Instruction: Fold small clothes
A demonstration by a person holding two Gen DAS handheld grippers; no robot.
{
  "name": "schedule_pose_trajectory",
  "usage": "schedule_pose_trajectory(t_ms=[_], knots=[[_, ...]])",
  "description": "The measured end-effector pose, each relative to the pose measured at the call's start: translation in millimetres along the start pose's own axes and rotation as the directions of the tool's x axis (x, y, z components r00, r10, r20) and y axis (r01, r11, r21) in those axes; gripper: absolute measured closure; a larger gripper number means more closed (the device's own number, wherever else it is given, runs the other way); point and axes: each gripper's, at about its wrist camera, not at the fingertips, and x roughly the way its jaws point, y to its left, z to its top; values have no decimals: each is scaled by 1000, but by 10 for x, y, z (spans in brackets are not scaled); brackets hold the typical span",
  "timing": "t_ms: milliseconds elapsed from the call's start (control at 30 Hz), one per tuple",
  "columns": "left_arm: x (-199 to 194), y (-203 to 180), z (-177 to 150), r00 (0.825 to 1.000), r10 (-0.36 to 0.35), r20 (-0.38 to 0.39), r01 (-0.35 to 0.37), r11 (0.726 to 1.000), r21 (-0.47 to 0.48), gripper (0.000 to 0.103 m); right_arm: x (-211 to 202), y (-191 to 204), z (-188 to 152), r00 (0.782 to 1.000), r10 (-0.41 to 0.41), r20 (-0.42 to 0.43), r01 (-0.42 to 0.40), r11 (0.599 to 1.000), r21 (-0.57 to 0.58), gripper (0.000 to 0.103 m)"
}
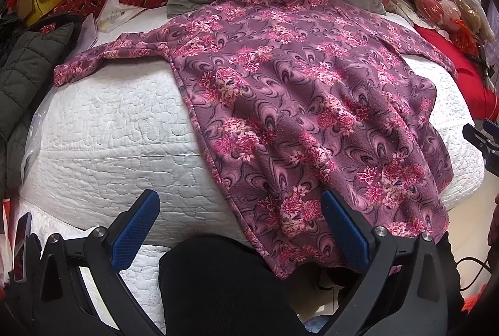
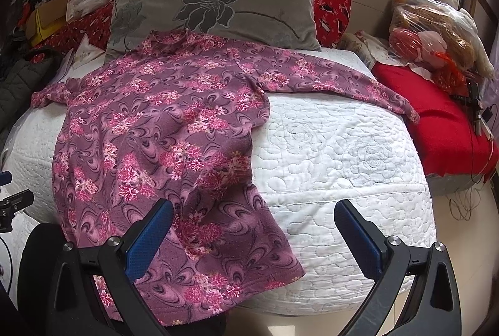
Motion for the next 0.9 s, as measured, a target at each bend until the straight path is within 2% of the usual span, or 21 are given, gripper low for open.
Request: schedule_pose_trajectory(t_ms=[700, 900], knots=[[86, -12, -10, 1000, -14, -20, 13, 1000, -16, 0, 9, 50, 28, 1000, 14, 3, -14, 1000, -15, 1], [123, -7, 12, 999, -18, -29, 17, 1000, -21, 0, 76, 15, -4, 999, 24, -21, -24, 1000, -5, 1]])
